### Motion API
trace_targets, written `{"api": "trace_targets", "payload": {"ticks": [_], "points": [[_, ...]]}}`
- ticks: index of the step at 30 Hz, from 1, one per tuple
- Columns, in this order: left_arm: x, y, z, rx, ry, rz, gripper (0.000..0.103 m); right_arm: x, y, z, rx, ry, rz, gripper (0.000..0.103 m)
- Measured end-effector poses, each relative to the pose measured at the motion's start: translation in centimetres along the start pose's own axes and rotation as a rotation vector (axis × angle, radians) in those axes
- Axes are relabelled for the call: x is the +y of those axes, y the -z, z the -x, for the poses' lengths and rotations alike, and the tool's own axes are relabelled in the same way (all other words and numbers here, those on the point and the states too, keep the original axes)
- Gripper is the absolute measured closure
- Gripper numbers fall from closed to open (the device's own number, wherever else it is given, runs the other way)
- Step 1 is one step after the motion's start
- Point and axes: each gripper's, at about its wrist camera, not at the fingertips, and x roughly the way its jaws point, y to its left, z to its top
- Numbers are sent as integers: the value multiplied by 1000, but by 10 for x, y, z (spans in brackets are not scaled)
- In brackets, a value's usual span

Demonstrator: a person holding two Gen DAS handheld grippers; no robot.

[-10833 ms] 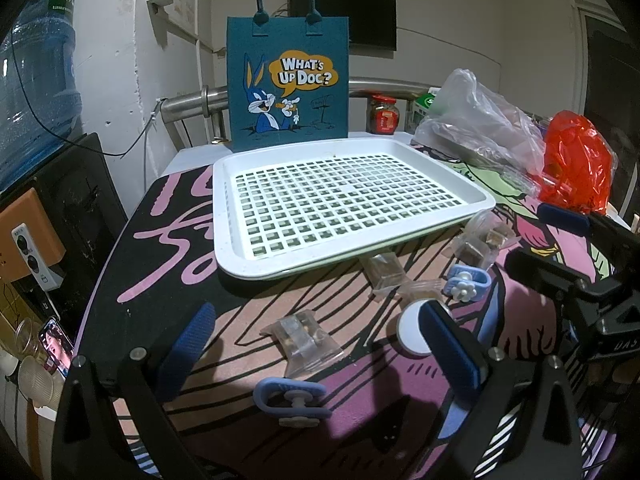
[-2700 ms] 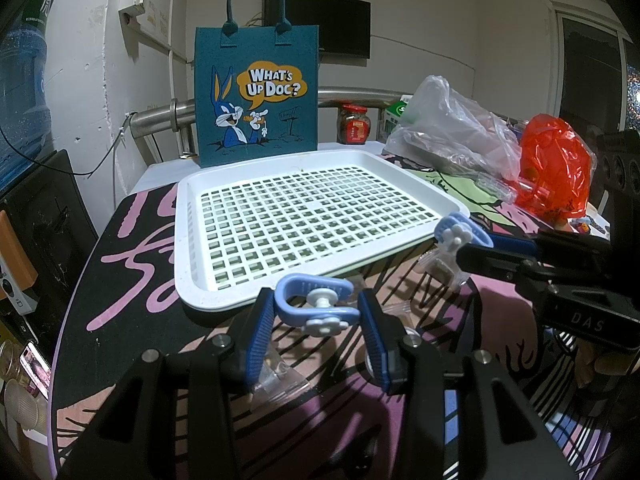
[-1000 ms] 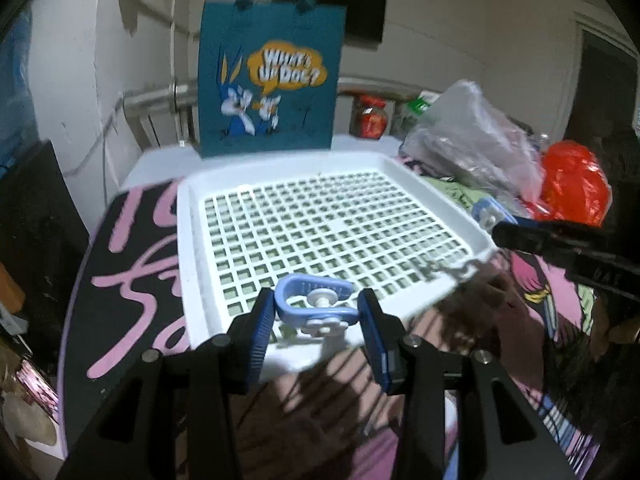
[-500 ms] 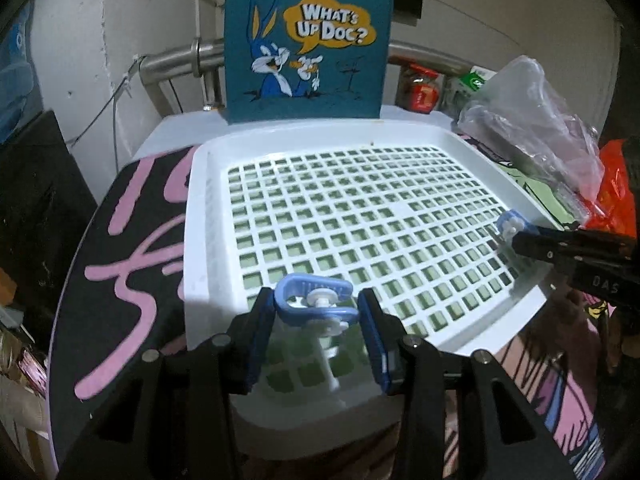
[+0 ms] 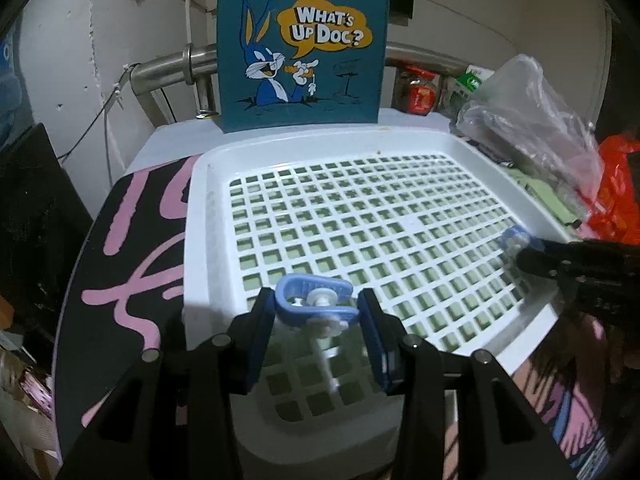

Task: Organize objects
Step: 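Lower both clips onto the white tray and open both tools, then grasp a clear plastic cube with the left tool while the right tool grasps a small granule bag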

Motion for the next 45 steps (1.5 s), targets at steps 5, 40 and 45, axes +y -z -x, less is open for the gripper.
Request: {"api": "trace_targets", "payload": {"ticks": [5, 40, 45], "points": [[-7, 0, -4, 27, 17, 1, 61, 3, -5, -6, 1, 18, 15, 78], [1, 72, 108, -92, 7, 110, 26, -20, 68, 129, -305, 24, 24, 7], [0, 81, 87, -10, -9, 118, 26, -41, 76, 98, -184, 91, -13, 8]]}}
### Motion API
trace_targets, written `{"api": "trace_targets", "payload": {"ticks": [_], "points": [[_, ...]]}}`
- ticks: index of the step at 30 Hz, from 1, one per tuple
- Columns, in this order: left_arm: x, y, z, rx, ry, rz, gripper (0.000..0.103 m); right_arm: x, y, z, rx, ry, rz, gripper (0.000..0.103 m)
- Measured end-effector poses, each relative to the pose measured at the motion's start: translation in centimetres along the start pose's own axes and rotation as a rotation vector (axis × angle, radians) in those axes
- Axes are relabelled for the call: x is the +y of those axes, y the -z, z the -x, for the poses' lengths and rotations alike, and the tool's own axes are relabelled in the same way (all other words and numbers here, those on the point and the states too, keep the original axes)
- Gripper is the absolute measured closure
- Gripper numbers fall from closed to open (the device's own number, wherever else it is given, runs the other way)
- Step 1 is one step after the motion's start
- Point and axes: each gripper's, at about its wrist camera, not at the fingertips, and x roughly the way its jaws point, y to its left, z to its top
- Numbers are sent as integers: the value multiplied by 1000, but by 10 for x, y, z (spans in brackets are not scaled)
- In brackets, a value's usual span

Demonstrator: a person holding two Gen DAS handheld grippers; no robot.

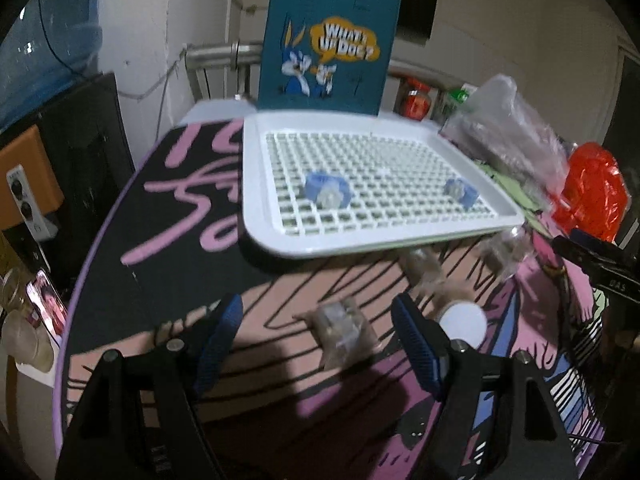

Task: Organize objects
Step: 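Grasp a clear plastic cube with the left tool while the right tool grasps a small granule bag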

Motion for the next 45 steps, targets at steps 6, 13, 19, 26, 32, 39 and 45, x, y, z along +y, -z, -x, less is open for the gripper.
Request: {"api": "trace_targets", "payload": {"ticks": [6, 13, 19, 26, 32, 39, 45], "points": [[-2, 3, -13, 40, -15, 6, 26, -11, 6, -29, 102, 14, -30, 27], [-1, 3, -21, 82, -7, 15, 38, -8, -1, -54, 166, -1, -18, 48], [-2, 4, -21, 81, 20, 8, 72, -9, 2, -58, 194, -39, -38, 67], [-5, 6, -12, 52, 69, -2, 75, -8, 6, -30, 99, -34, -65, 67], [-19, -4, 9, -74, 84, -55, 75, 18, -3, 12, -72, -83, -10, 67], [-34, -8, 12, -148, 79, -110, 75, 70, -9, 27, -173, -205, 88, 67], [-39, -5, 13, -178, 83, -138, 75, 86, 6, 8, -113, -239, 140, 67]]}}
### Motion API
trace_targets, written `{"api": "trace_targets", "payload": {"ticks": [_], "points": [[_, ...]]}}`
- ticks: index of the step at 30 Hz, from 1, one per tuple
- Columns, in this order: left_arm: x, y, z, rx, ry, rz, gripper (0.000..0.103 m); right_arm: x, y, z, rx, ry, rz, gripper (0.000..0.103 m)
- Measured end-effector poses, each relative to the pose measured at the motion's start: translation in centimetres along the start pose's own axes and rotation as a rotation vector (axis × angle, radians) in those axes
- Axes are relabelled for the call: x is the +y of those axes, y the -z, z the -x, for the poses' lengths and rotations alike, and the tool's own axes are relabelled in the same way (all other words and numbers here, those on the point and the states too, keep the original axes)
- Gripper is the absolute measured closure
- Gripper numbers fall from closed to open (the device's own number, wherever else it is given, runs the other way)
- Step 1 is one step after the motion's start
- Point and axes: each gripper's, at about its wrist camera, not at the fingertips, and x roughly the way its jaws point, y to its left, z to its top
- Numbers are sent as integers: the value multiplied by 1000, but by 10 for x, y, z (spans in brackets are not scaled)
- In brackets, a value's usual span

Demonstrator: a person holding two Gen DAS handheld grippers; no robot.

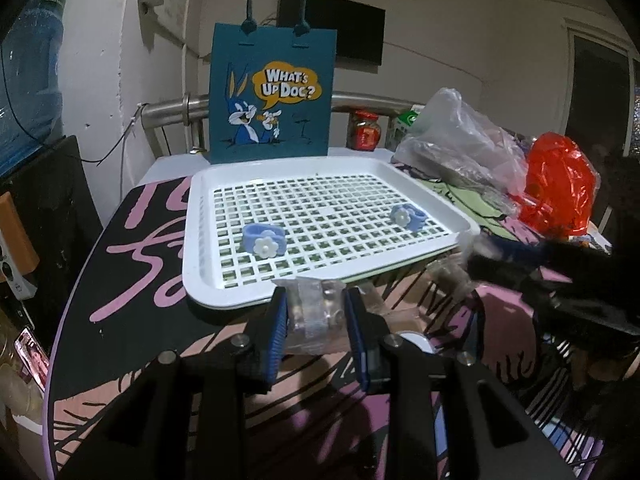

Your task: Organize objects

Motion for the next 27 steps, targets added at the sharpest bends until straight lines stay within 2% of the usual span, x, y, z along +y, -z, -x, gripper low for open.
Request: {"api": "trace_targets", "payload": {"ticks": [14, 27], "points": [[-4, 2, 9, -47, 2, -23, 75, 2, 2, 6, -32, -12, 4, 67], [-2, 2, 8, -40, 1, -13, 75, 0, 1, 10, -48, -17, -9, 67]]}}
